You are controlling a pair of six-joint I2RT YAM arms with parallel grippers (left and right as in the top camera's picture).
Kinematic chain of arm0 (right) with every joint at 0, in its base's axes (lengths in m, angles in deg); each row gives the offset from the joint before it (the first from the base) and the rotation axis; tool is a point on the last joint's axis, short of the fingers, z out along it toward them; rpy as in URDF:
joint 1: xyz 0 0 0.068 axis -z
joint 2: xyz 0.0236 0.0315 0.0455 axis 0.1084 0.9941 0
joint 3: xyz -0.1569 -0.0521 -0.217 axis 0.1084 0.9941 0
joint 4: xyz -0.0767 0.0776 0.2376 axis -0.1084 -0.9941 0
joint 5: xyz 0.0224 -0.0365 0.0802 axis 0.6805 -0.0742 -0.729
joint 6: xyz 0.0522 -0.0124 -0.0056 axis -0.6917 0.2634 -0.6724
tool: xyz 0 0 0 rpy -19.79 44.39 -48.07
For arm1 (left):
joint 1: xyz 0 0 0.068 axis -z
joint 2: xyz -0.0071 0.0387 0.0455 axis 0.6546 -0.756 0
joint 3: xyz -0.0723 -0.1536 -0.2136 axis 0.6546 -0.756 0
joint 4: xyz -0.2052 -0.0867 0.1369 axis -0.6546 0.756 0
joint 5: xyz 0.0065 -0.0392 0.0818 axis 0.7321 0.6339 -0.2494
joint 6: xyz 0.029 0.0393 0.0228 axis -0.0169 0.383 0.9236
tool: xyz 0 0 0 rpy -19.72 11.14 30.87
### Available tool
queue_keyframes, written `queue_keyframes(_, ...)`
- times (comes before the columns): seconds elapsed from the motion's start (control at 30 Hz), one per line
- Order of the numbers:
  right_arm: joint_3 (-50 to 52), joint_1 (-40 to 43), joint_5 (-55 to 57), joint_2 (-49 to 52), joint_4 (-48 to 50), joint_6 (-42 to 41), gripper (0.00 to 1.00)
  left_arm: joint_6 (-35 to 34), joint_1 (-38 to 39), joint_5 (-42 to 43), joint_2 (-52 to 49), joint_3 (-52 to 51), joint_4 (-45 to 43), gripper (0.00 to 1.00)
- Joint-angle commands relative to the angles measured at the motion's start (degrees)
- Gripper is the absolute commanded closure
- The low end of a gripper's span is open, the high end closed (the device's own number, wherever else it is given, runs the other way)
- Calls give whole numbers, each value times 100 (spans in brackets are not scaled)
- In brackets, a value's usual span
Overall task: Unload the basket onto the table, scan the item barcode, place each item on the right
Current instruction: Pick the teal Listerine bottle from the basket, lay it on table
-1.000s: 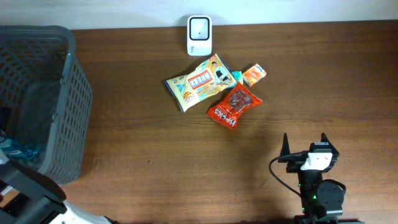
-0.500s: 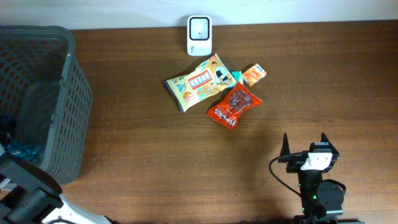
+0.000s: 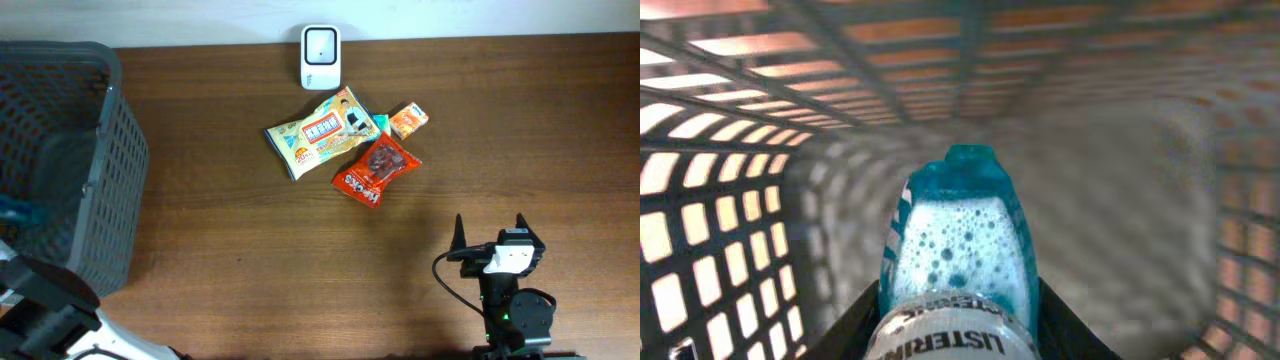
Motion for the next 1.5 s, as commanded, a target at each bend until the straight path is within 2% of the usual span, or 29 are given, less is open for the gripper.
queue_keyframes(0.0, 42, -33, 48, -33, -26, -2, 2, 136, 490, 190, 682, 789, 13, 80)
queue_keyframes(0.07, 42, -33, 48, -33, -26, -2, 2, 133, 848, 190, 1040, 1045, -15, 79)
queue_keyframes(0.23, 42, -33, 48, -33, -26, -2, 2, 133, 2754, 190, 2470, 1309, -809, 79)
queue_keyframes(0.33, 42, -33, 48, -33, -26, -2, 2, 133, 3818, 214, 2741, 1309, -1108, 78)
queue_keyframes(0.37, 42, -33, 48, -33, -26, -2, 1, 133, 4472, 212, 2673, 1305, -1119, 77)
queue_keyframes(0.5, 42, -33, 48, -33, -26, -2, 2, 133, 5952, 210, 1834, 1296, -1128, 76)
queue_keyframes(0.57, 42, -33, 48, -33, -26, -2, 2, 133, 6463, 210, 1235, 1296, -1178, 76)
queue_keyframes(0.63, 42, -33, 48, -33, -26, -2, 2, 133, 6968, 210, 439, 1296, -1626, 76)
queue_keyframes(0.77, 42, -33, 48, -33, -26, -2, 2, 236, 7615, 212, -785, 1296, -2544, 76)
queue_keyframes(0.83, 42, -33, 48, -33, -26, -2, 2, 667, 7853, 210, -1222, 1296, -3053, 76)
queue_keyframes(0.9, 42, -33, 48, -33, -26, -2, 2, 1003, 8142, 208, -1749, 1296, -3541, 70)
queue_keyframes(1.0, 42, -33, 48, -33, -26, -2, 2, 1003, 8343, 210, -2166, 1296, -3613, 69)
queue_keyframes(1.07, 42, -33, 48, -33, -26, -2, 2, 1003, 8439, 210, -2205, 1294, -3613, 65)
queue_keyframes(1.3, 42, -33, 48, -33, -26, -2, 2, 1001, 8618, 210, -2612, 1292, -3657, 62)
queue_keyframes(1.37, 42, -33, 48, -33, -26, -2, 2, 1001, 8618, 212, -2616, 1294, -3681, 51)
queue_keyframes(1.43, 42, -33, 48, -33, -26, -2, 2, 1003, 8618, 210, -2616, 1294, -3698, 34)
queue_keyframes(1.47, 42, -33, 48, -33, -26, -2, 2, 1005, 8618, 210, -2614, 1331, -3696, 18)
